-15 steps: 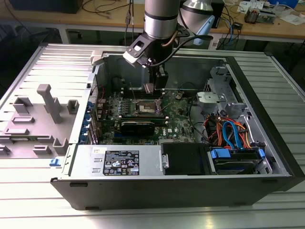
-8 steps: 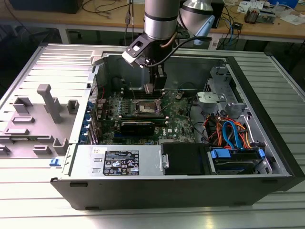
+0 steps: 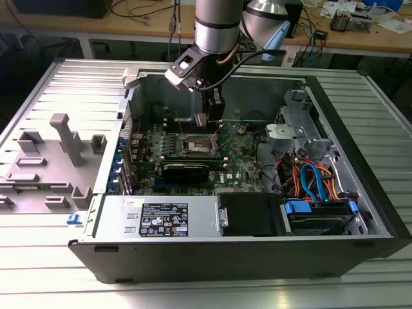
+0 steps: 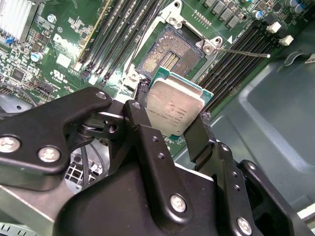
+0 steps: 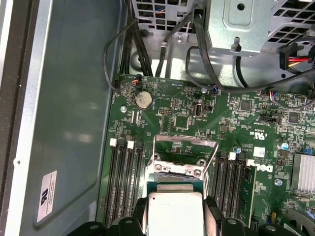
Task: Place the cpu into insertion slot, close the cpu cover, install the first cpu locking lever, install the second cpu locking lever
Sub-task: 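Place the cpu into insertion slot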
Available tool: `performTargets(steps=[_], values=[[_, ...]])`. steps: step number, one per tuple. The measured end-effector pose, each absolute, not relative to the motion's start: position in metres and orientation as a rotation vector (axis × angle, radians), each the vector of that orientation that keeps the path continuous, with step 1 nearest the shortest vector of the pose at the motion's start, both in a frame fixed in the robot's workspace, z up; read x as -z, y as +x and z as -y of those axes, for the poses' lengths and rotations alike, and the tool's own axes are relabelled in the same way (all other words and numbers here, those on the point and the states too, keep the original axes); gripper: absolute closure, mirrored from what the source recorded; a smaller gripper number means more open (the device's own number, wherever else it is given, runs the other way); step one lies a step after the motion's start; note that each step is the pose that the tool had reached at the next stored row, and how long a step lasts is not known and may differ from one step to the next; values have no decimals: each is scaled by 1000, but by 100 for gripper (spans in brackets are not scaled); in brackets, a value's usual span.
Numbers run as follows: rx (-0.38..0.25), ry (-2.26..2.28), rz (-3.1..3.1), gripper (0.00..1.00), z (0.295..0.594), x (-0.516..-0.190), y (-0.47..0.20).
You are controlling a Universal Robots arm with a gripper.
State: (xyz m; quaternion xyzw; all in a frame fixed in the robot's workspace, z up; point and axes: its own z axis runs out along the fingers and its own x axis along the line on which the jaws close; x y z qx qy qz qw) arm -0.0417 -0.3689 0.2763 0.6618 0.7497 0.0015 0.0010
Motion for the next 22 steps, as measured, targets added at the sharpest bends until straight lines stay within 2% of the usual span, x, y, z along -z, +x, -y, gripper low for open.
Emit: performTargets(steps=[22], values=[[-11,2156,-2274,45,368,-264,-43]])
